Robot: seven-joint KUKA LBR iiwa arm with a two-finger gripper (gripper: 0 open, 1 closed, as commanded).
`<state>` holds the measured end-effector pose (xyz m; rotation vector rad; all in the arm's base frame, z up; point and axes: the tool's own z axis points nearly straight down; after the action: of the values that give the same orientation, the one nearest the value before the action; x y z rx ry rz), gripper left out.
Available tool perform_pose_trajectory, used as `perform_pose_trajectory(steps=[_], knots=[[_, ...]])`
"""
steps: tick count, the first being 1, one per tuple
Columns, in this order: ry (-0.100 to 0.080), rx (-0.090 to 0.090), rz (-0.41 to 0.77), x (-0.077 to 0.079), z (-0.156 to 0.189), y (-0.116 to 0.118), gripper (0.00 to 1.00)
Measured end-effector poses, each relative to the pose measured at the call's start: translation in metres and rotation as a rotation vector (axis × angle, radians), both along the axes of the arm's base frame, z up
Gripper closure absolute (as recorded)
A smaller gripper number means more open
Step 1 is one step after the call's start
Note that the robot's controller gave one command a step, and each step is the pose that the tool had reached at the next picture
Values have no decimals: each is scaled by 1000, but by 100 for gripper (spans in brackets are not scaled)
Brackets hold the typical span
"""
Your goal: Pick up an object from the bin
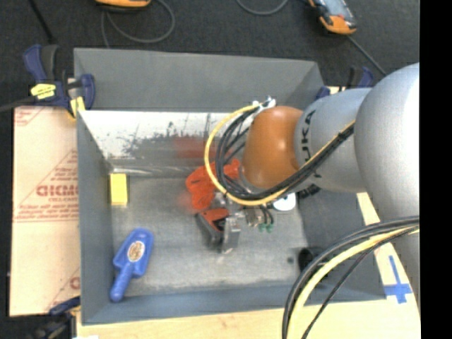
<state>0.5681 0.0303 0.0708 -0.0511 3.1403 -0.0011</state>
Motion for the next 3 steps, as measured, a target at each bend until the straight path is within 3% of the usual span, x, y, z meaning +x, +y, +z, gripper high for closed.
perform_pose_trajectory(steps=[1, 3], knots=[[1, 0, 5, 20, 0, 10, 100], [1, 1, 6, 44, 0, 10, 100]])
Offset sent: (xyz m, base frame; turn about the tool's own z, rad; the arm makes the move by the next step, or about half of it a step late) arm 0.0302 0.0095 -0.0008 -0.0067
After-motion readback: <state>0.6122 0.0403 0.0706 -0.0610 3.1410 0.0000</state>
